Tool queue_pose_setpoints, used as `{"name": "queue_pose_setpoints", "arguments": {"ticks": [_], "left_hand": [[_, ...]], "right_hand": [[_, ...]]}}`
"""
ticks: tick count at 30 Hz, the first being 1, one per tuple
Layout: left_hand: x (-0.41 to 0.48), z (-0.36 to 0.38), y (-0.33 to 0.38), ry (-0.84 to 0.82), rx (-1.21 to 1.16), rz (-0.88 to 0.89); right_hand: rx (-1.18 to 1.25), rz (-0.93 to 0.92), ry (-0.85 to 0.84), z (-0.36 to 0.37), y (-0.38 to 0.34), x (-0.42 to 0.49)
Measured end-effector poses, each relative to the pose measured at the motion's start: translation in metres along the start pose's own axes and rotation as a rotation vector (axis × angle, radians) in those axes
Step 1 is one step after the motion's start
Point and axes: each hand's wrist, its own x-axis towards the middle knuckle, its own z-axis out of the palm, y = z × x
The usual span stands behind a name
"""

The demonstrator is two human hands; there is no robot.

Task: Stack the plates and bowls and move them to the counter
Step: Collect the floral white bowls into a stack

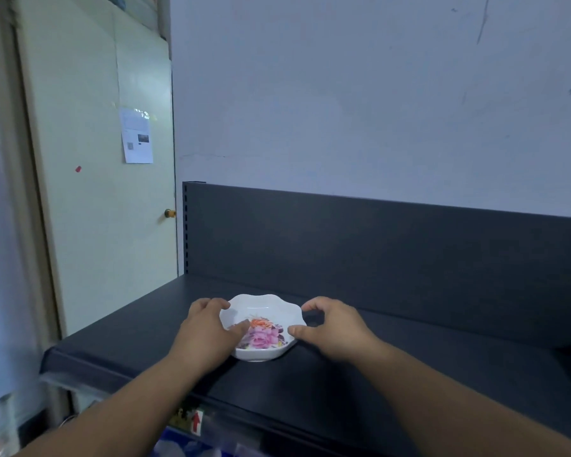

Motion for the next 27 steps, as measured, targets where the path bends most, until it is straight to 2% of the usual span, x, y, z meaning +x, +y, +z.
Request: {"name": "queue_pose_setpoints", "arguments": {"ticks": [12,20,27], "left_hand": [[0.0,0.008,0.011,-0.017,-0.157,0.122],[-0.013,0.014,0.059,0.061,-0.261,0.305],[-0.046,0.031,0.13,0.011,-0.411,0.476]], "right_hand": [[0.043,0.037,-0.022,0.017,-0.002,0.005],[0.098,0.018,0.135,-0.029,0.002,-0.024],[0.06,0.044,0.317,-0.108,0.028,-0.071]]}}
